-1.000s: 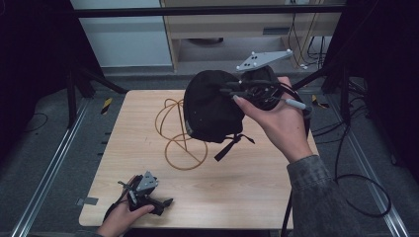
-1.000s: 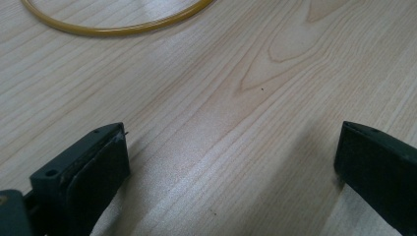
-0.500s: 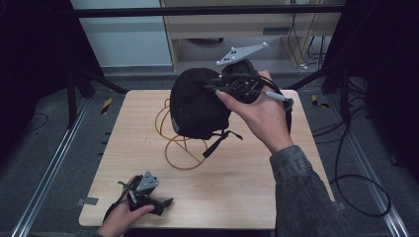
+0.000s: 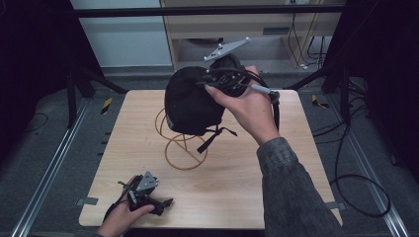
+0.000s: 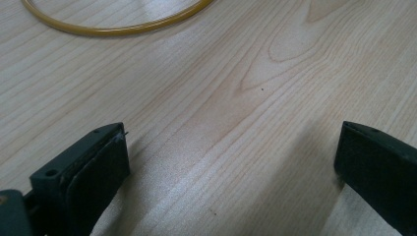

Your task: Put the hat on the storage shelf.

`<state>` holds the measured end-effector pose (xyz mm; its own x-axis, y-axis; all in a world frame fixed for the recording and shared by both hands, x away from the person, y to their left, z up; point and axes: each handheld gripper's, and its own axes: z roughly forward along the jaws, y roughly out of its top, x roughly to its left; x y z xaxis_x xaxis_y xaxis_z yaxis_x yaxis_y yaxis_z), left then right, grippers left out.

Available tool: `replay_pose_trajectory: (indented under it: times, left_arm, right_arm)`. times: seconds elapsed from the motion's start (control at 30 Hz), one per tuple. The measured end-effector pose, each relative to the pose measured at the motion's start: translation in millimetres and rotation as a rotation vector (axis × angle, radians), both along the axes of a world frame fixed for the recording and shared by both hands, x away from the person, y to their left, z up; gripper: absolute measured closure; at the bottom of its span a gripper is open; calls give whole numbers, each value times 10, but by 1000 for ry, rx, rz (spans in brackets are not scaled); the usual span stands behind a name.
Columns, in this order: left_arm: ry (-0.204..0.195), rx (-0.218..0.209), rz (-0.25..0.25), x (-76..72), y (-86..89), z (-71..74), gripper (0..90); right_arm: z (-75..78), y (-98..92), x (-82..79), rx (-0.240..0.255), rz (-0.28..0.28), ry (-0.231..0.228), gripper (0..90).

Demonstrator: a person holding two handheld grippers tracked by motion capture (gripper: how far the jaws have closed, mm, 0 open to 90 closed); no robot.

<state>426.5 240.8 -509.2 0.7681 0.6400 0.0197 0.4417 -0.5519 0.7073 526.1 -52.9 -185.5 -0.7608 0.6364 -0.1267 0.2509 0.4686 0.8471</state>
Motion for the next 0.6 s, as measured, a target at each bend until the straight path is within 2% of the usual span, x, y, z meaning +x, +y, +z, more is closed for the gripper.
replay_pose_trajectory:
  times: [0.3,0.6]
  left_arm:
    - [0,1,0,0,0,0,0]
    - [-1,-4,3,-1,-3,-2,0]
  right_arm:
    - [-54,104,70,-11,9,18,733]
    - [-48,304,114,-63,27,25,733]
